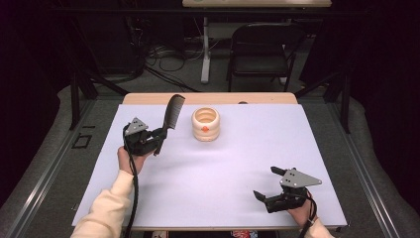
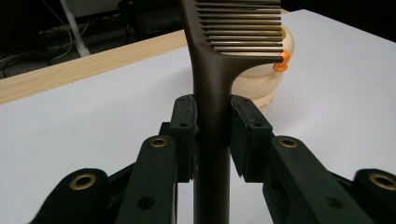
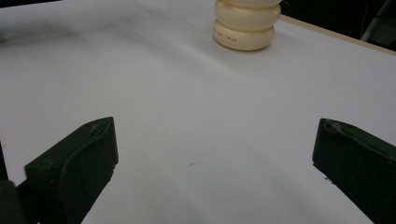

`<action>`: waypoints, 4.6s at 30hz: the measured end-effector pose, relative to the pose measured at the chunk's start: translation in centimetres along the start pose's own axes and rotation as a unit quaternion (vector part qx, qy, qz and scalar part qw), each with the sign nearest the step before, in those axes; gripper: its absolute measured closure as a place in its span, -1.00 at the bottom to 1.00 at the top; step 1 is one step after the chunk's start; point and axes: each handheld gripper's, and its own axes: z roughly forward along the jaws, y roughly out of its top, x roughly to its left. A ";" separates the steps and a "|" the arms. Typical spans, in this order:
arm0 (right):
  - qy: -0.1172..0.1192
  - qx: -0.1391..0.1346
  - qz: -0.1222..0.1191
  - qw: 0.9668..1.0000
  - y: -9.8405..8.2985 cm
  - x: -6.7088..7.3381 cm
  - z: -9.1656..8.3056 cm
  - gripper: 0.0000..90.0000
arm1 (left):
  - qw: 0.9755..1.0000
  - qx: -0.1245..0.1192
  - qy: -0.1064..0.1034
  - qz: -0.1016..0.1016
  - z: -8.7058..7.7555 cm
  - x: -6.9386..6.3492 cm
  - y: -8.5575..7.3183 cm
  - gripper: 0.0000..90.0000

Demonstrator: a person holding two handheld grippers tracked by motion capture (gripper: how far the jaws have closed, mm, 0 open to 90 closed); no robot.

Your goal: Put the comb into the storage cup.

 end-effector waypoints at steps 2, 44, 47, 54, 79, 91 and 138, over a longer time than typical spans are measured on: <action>0.000 0.000 -0.001 1.000 0.0 0.0 0.0 -1.00 | 1.000 -0.001 0.000 0.002 0.1 -0.1 0.1 0.60; 0.005 0.004 -0.001 1.000 0.0 0.0 0.2 -1.00 | 0.999 -0.006 -0.023 0.023 1.5 -1.5 2.8 0.60; 0.005 0.004 0.000 1.000 0.0 0.1 0.2 -1.00 | 0.999 -0.007 -0.025 0.025 1.6 -1.6 3.1 0.60; 0.006 0.005 -0.003 1.000 0.1 0.1 0.3 -1.00 | 0.999 -0.008 -0.029 0.028 1.9 -2.0 3.6 0.60; 0.007 0.004 -0.003 1.000 0.1 0.1 0.3 -1.00 | 0.999 -0.015 -0.039 0.028 3.7 -2.6 5.2 0.60; 0.007 0.005 -0.003 1.000 0.1 0.1 0.3 -1.00 | 0.999 -0.017 -0.041 0.026 4.8 -2.7 6.0 0.60; 0.007 0.007 -0.003 1.000 0.0 0.1 0.3 -1.00 | 0.998 -0.036 -0.041 0.029 6.6 -2.8 9.2 0.60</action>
